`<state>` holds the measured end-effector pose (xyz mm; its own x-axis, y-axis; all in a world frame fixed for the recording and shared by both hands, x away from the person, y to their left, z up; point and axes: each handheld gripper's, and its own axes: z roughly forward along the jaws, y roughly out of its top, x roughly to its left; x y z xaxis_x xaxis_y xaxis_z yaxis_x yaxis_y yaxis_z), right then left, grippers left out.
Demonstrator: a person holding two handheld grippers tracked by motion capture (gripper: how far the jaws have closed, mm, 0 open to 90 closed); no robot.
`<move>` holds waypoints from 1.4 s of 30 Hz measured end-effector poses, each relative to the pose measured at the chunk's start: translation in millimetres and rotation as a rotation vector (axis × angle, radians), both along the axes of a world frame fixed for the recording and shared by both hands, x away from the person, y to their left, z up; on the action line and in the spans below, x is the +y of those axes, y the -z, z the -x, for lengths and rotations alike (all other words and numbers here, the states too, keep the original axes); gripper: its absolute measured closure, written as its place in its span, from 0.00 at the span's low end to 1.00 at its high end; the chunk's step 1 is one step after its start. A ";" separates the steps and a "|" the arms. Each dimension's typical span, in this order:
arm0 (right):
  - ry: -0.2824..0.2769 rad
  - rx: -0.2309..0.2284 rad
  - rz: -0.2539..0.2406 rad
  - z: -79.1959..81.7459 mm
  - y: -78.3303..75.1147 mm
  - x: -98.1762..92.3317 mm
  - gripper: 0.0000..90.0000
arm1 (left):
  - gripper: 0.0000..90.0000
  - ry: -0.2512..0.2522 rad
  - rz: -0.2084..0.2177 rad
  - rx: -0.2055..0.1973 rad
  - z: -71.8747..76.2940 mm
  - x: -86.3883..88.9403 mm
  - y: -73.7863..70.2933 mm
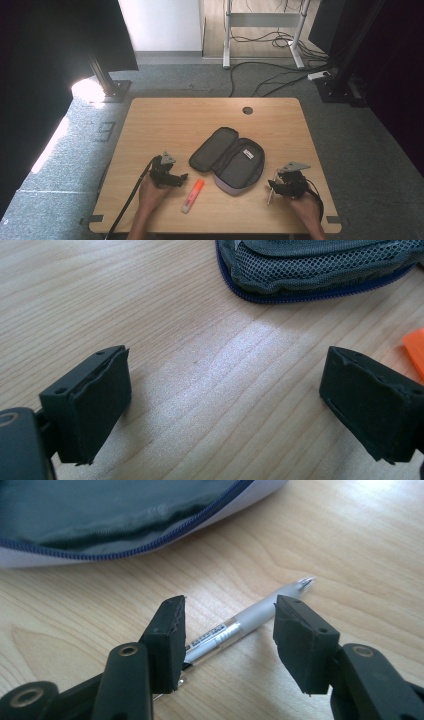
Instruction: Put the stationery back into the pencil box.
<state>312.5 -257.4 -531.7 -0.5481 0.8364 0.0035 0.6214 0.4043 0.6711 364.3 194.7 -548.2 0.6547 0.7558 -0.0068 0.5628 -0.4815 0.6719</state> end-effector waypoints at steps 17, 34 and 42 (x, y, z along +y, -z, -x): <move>0.035 0.022 0.012 2.4 6.0 -12.4 0.76 | 0.07 0.000 0.000 0.000 0.0 0.0 0.0; 0.086 0.033 -0.026 1.4 6.1 -31.9 0.87 | 0.07 0.000 0.000 0.000 0.0 0.0 0.0; 0.081 0.012 -0.034 0.0 -4.9 -30.1 0.87 | 0.07 0.000 0.001 0.000 0.0 0.0 0.0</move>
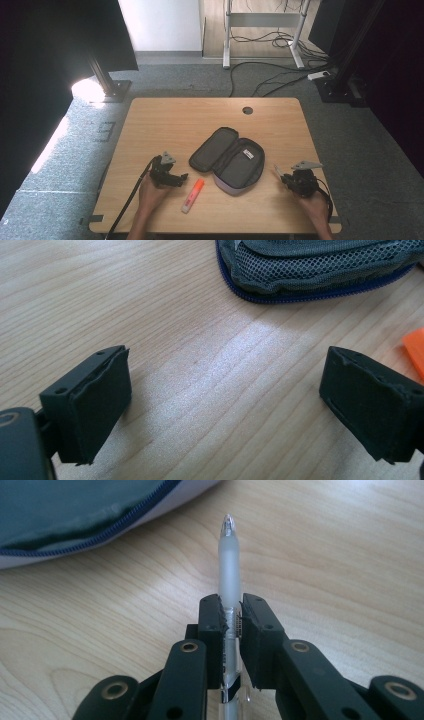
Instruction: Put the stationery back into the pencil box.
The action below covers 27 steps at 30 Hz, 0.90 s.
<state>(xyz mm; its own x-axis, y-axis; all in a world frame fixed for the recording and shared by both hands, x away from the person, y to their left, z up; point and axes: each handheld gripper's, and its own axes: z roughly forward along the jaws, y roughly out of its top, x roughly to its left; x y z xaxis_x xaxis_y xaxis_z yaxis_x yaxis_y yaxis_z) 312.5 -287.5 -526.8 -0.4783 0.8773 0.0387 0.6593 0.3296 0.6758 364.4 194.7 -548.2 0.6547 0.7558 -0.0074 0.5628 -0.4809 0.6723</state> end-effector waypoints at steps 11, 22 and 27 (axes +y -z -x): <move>-0.009 -0.028 -0.008 -5.4 -19.1 3.5 0.87 | 0.07 0.000 -0.001 0.000 0.0 0.0 0.0; -0.028 -0.042 -0.010 -12.0 -33.2 11.3 0.87 | 0.07 0.000 -0.001 0.000 0.0 0.0 0.0; -0.049 -0.046 -0.003 -15.3 -40.2 19.6 0.87 | 0.07 0.000 0.000 0.000 0.0 0.0 0.0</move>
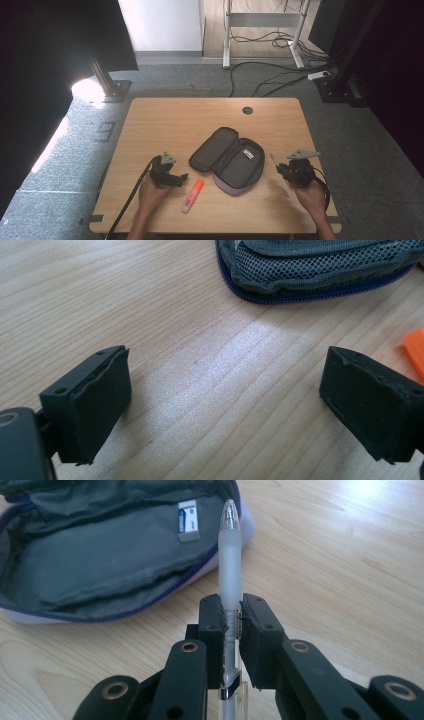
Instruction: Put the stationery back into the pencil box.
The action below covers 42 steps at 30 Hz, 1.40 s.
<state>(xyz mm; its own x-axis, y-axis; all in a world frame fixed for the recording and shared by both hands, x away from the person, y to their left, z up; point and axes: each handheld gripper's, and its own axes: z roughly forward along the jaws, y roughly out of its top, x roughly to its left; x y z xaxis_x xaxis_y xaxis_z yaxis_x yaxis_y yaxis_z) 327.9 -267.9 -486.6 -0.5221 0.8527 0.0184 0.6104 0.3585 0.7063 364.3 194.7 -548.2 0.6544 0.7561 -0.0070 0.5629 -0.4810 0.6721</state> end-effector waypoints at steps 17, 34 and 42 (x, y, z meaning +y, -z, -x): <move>-0.050 -0.015 -0.001 -15.6 -18.7 29.0 0.87 | 0.07 0.001 0.001 0.000 -0.1 0.1 0.0; -0.105 -0.037 0.001 -31.1 -28.8 62.6 0.87 | 0.07 0.000 0.002 0.000 0.0 0.0 0.1; -0.132 -0.035 0.007 -38.6 -27.5 81.3 0.87 | 0.07 -0.001 0.002 0.000 0.0 0.0 0.0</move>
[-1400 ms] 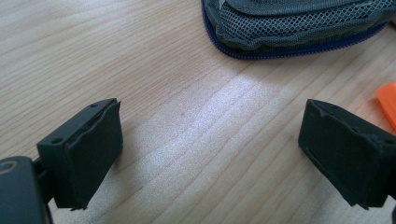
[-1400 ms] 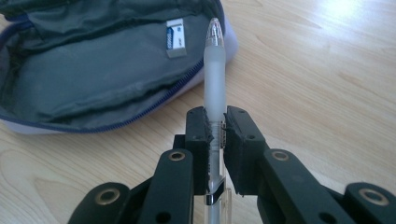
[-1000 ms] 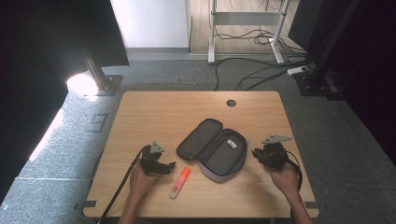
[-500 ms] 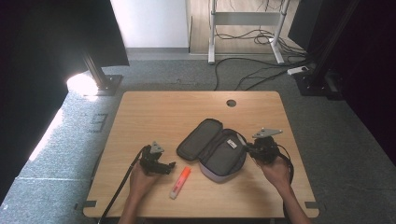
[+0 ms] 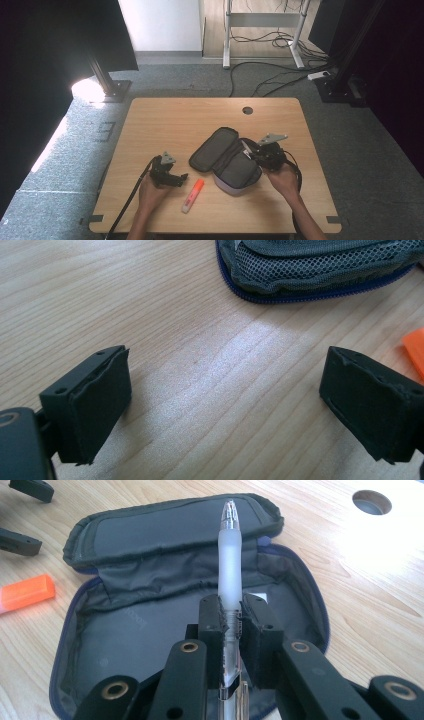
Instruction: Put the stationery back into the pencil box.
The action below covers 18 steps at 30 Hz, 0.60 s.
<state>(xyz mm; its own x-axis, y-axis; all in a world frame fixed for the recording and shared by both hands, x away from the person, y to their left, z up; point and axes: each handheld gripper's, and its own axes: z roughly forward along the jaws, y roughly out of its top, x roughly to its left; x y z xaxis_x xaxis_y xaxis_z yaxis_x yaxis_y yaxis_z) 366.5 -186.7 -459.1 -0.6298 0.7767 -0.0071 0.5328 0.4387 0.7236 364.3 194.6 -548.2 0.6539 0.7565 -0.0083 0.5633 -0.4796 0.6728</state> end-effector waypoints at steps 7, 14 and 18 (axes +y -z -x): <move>-0.011 -0.001 0.004 -7.6 2.2 14.7 0.87 | 0.07 0.001 0.000 0.000 0.0 0.1 0.0; -0.015 0.011 0.000 -15.0 11.6 27.2 0.87 | 0.07 0.003 -0.001 0.001 0.0 0.2 -0.1; -0.014 0.029 0.004 -19.9 21.2 32.6 0.87 | 0.07 0.002 -0.003 0.000 -0.1 0.2 -0.1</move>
